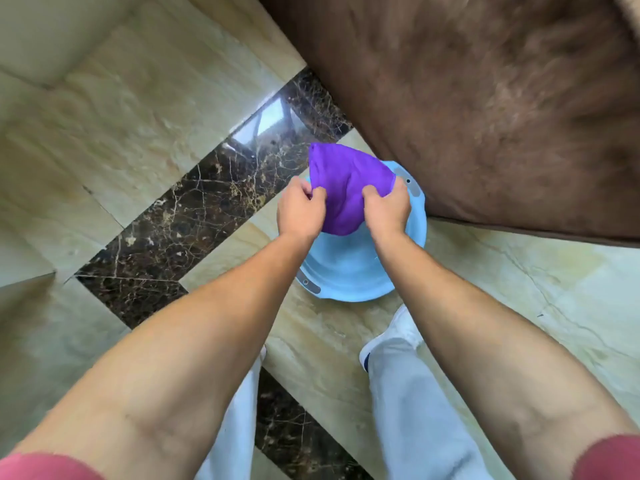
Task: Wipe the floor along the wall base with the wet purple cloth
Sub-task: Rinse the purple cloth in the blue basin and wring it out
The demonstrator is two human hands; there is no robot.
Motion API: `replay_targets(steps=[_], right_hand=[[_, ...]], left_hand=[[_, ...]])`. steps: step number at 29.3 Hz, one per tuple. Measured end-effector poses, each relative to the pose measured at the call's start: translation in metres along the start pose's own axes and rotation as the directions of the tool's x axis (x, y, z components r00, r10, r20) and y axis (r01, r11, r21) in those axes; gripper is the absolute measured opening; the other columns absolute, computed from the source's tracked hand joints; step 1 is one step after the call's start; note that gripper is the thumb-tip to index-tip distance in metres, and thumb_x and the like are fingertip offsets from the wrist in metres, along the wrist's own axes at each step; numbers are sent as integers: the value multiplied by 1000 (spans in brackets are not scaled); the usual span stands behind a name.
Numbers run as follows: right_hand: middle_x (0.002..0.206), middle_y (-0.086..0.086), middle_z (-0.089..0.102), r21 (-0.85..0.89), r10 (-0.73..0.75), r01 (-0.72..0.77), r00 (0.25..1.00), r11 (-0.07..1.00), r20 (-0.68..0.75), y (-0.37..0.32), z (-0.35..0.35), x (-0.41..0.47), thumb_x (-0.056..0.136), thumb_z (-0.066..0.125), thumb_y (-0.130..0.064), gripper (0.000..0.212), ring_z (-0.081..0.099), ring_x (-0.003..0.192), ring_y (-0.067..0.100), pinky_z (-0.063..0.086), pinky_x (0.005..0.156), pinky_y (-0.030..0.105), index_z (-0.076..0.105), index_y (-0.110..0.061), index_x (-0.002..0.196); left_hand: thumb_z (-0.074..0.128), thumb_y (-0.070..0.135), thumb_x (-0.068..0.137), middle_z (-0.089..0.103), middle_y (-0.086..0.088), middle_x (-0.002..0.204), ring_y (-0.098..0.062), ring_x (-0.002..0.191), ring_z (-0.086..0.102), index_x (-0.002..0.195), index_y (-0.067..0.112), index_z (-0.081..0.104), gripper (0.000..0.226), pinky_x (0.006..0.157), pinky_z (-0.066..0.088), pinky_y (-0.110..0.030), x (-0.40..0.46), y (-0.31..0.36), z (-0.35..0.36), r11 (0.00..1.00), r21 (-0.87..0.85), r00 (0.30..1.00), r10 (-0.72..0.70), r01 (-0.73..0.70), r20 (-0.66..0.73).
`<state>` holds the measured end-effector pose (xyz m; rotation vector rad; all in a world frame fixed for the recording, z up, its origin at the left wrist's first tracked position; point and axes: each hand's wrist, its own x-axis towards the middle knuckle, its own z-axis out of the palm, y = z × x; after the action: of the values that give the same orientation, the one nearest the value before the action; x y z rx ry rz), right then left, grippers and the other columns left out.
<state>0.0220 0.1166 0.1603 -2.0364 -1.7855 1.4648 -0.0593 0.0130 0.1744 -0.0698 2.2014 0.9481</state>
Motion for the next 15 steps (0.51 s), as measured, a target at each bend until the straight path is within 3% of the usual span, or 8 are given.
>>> replay_targets(steps=[3,5,7,10,15], right_hand=[[106,0,66,65,-96,96,995,993,-12,-53,-16,-34,85,59,-6,36,62,96,21,51,95,37,56,-16,119],[133,-2,59,79,-209,206,978,975,26,-79,-24,-54,87,53,1,61,55,115,10,41,106,21,46,-22,143],[138,1,55,4,-370,371,926,929,75,-107,-30,-76,89,50,5,65,49,120,4,28,102,5,47,-23,148],[118,13,60,-120,-491,504,863,855,124,-139,-35,-100,93,52,1,43,60,109,24,32,94,10,68,-16,129],[126,21,55,-238,-536,574,818,784,207,-188,-33,-126,96,55,-3,42,56,117,31,34,102,21,60,-8,138]], left_hand=[[60,21,91,61,1,78,-33,84,61,101,16,52,14,80,46,-41,-27,36,-42,990,-1,988,140,-140,-68],[61,22,91,69,-1,90,-28,88,64,130,24,46,42,83,47,-37,-41,54,-63,976,-8,974,217,-218,-64],[66,21,89,73,-5,108,-25,98,65,149,31,37,66,90,48,-35,-53,69,-90,948,26,947,319,-318,-36],[73,22,88,68,-9,128,-28,115,62,150,25,44,69,101,45,-36,-59,76,-125,920,85,923,384,-384,9],[71,21,91,66,-15,109,-34,109,60,144,17,53,57,99,43,-40,-50,80,-189,923,160,935,354,-350,4]])
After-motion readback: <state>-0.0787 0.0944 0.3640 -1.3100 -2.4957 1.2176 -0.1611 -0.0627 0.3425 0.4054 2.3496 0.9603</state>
